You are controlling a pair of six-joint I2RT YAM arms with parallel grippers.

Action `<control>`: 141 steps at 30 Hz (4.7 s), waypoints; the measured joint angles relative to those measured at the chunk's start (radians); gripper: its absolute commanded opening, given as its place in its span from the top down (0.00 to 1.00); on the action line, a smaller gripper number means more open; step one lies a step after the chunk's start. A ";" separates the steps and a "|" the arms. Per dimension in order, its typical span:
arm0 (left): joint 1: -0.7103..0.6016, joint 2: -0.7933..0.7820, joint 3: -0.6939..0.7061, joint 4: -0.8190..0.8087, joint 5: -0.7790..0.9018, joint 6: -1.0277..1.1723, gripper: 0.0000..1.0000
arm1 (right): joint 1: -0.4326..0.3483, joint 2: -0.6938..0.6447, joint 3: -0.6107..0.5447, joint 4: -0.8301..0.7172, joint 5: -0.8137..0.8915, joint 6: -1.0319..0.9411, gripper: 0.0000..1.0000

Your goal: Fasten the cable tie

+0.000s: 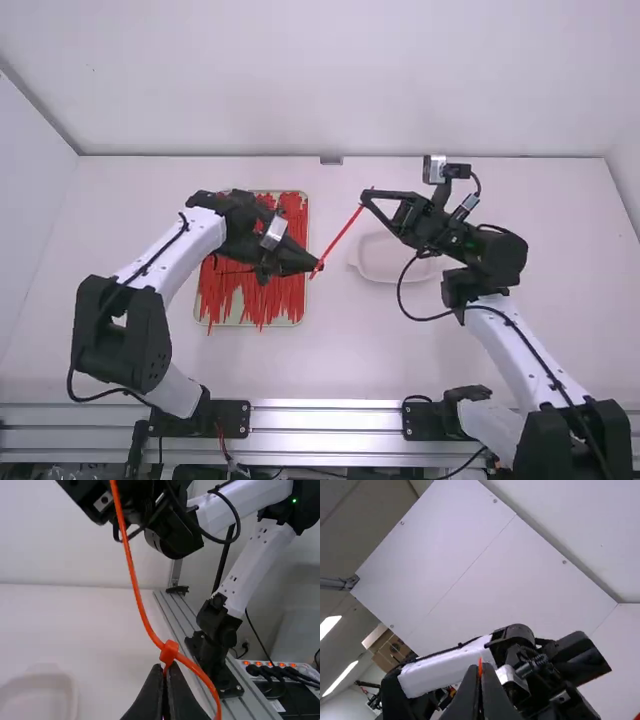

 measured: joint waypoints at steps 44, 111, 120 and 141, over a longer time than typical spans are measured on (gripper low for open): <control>0.151 0.001 0.279 -0.186 -0.031 -0.010 0.99 | 0.026 -0.013 0.001 -0.124 -0.028 -0.094 0.02; 0.139 0.000 0.376 -0.130 -0.029 -0.118 0.01 | 0.230 -0.010 0.001 -0.271 0.049 -0.386 1.00; 0.210 0.000 0.376 0.151 -0.048 -0.631 0.00 | 0.101 -0.010 0.001 -0.273 -0.020 -0.394 1.00; 0.210 0.000 0.373 0.240 -0.513 -1.527 0.01 | -0.109 -0.010 0.002 -0.742 -0.028 -0.677 1.00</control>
